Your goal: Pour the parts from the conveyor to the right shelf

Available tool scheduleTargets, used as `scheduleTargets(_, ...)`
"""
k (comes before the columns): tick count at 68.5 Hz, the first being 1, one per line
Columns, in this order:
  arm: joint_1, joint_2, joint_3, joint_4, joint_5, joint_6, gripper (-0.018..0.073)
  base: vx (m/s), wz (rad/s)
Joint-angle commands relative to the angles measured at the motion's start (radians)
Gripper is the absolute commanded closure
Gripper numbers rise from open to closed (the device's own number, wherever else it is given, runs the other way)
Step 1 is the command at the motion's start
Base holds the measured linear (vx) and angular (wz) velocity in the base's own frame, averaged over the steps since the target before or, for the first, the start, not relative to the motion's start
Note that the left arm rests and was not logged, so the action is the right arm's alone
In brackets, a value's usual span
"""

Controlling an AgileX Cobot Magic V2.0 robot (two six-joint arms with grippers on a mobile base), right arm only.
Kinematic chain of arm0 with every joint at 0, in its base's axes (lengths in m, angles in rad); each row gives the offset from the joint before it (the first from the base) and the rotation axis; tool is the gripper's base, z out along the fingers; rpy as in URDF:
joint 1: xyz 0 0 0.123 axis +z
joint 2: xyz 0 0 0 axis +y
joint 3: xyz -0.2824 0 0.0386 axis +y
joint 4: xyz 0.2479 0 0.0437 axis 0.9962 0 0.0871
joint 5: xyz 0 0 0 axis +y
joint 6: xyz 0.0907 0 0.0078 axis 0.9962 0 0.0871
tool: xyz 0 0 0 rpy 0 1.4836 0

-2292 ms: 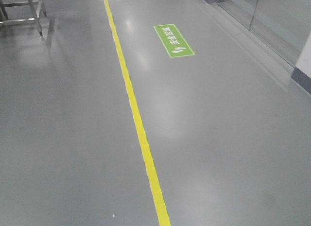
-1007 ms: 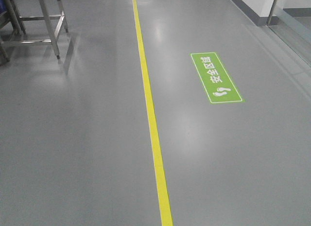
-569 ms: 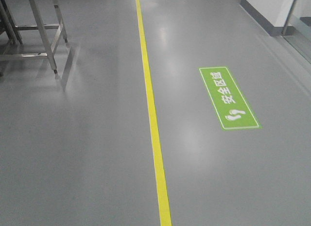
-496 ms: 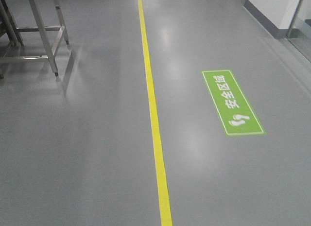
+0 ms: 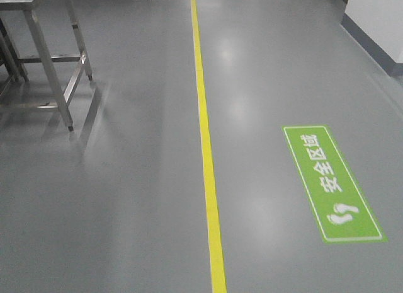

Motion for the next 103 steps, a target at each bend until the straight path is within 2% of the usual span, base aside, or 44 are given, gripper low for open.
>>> scheduleTargets(1,-0.003,0.014,-0.023,0.006,-0.083,-0.005,0.0565,0.77,0.03)
scheduleTargets(103,-0.003,0.014,-0.023,0.005,-0.082,-0.005,0.0565,0.77,0.03)
